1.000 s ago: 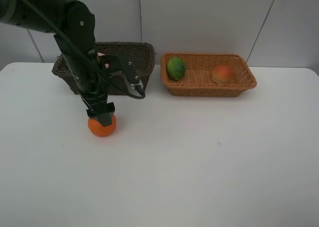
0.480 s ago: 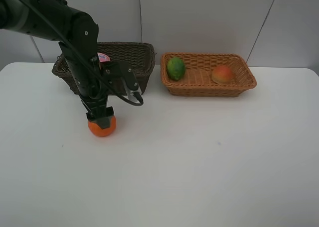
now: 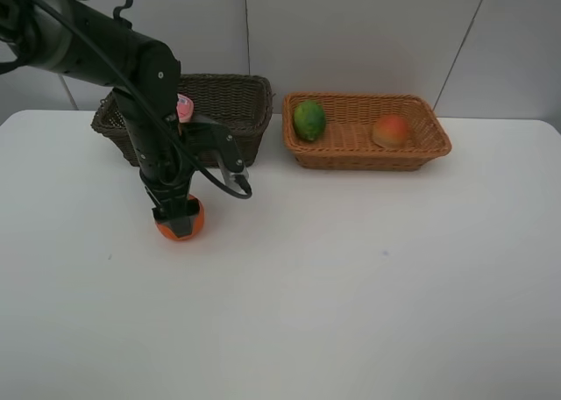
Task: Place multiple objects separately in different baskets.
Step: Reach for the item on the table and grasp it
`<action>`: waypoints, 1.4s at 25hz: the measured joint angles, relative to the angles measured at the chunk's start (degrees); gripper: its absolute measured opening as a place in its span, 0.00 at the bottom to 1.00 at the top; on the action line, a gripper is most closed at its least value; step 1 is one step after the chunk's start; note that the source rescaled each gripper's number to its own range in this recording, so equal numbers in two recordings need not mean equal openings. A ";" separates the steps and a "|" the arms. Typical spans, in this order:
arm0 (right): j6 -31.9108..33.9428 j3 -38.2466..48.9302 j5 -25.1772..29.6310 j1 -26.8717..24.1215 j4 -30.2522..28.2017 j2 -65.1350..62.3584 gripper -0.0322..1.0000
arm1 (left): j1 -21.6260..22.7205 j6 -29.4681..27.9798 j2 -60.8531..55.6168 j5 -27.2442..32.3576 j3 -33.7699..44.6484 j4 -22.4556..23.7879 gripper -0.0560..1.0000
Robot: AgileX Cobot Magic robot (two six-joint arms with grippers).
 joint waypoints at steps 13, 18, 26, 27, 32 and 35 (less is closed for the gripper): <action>0.00 0.00 0.00 0.00 0.00 0.00 0.89 | 0.67 0.05 0.58 -2.87 0.00 0.17 1.00; 0.00 0.00 0.00 0.00 0.00 0.00 0.89 | 0.70 0.11 2.09 -2.87 0.00 -0.21 1.00; 0.00 0.00 0.00 0.00 0.00 0.00 0.89 | 0.70 0.16 4.07 -3.30 0.00 -0.21 1.00; 0.00 0.00 0.00 0.00 0.00 0.00 0.89 | 0.70 0.16 4.30 -3.37 0.00 -0.21 1.00; 0.00 0.00 0.00 0.00 0.00 0.00 0.89 | 0.70 0.16 4.92 -4.11 0.00 -0.25 1.00; 0.00 0.00 0.00 0.00 0.00 0.00 0.89 | 0.70 0.16 4.92 -4.21 0.00 -0.25 1.00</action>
